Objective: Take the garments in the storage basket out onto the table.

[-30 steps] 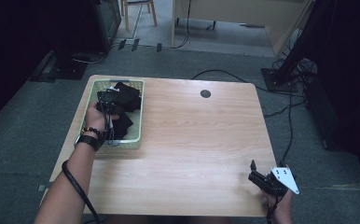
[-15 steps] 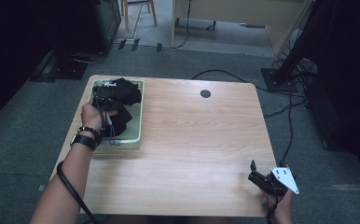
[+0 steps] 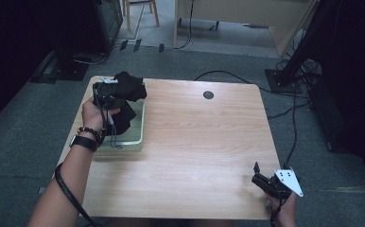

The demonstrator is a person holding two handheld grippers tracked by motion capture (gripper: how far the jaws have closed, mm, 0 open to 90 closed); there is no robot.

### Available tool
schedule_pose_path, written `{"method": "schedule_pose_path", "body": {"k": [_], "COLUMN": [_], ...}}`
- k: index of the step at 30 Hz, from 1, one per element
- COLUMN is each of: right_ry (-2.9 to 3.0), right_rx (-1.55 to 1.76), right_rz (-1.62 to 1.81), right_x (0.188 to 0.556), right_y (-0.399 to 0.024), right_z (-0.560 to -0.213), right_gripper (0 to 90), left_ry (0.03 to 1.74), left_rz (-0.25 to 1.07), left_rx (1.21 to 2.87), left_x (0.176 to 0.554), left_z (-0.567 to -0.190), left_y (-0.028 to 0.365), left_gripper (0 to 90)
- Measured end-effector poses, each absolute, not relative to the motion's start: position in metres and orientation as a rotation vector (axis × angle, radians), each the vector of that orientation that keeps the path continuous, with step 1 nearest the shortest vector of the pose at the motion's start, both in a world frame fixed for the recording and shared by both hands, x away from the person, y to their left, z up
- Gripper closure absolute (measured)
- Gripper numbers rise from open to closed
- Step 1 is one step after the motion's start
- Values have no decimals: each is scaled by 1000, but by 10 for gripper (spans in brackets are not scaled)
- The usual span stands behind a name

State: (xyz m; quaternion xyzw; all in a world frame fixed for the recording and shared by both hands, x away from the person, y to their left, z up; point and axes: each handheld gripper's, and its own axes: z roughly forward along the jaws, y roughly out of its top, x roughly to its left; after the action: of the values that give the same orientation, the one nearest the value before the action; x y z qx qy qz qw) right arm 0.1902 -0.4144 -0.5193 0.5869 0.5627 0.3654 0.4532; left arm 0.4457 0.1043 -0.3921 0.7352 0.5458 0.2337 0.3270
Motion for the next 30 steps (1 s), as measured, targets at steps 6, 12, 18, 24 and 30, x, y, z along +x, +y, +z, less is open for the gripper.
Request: {"method": "schedule_pose_path", "body": {"k": [6, 12, 18, 24, 30], "right_ry": [1390, 1389, 1389, 1388, 1389], "right_rx": [1449, 1449, 1450, 1450, 1450], "right_rz": [902, 903, 907, 912, 914], "right_x": [190, 190, 190, 190, 190], "right_y": [-414, -414, -415, -416, -416], "right_z": [-519, -519, -519, -519, -519], "right_gripper": [0, 0, 0, 0, 0], "left_ry": [1390, 1335, 1277, 1239, 1206], "left_rz": [619, 621, 609, 590, 575], "left_rx": [1916, 1924, 1928, 1929, 1932], "left_x": [441, 433, 427, 422, 417], "left_z": [-381, -371, -363, -359, -358], "left_y": [95, 80, 64, 50, 35], "left_gripper": [685, 684, 684, 683, 683]}}
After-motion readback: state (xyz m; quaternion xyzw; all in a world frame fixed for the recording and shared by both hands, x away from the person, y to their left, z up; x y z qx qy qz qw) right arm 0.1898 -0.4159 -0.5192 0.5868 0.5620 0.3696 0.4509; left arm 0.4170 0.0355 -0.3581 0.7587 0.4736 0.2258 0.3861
